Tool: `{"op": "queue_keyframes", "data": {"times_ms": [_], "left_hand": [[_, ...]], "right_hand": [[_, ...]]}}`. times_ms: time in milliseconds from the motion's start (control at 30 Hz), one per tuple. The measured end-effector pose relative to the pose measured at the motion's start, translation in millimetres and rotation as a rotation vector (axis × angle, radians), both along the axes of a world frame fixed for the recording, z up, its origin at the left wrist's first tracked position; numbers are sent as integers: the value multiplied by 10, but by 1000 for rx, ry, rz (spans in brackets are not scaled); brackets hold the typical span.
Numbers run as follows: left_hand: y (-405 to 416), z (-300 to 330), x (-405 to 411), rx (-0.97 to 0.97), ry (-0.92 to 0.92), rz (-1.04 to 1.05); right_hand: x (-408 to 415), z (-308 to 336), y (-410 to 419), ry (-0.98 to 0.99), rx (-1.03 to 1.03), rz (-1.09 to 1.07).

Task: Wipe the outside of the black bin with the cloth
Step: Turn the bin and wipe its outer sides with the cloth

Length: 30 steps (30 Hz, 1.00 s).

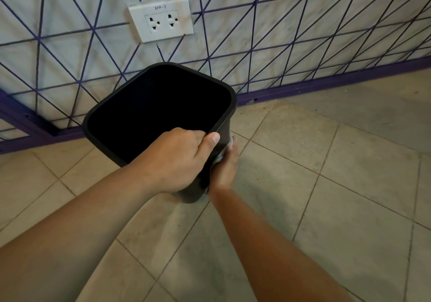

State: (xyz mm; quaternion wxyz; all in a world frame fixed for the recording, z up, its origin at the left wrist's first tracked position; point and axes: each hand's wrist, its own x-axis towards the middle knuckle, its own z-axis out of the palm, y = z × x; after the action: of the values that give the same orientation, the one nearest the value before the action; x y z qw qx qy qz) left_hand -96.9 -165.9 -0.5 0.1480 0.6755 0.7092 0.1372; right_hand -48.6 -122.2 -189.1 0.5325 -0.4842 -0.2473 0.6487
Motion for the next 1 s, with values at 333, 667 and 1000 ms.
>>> {"op": "queue_keyframes", "data": {"times_ms": [333, 667, 1000], "left_hand": [[-5, 12, -13, -37, -88, -2], [37, -54, -61, -12, -92, -14], [57, -15, -63, -4, -58, -22]], "right_hand": [[79, 785, 23, -126, 235, -49], [-4, 883, -521, -65, 192, 8], [56, 498, 301, -205, 219, 23]]}}
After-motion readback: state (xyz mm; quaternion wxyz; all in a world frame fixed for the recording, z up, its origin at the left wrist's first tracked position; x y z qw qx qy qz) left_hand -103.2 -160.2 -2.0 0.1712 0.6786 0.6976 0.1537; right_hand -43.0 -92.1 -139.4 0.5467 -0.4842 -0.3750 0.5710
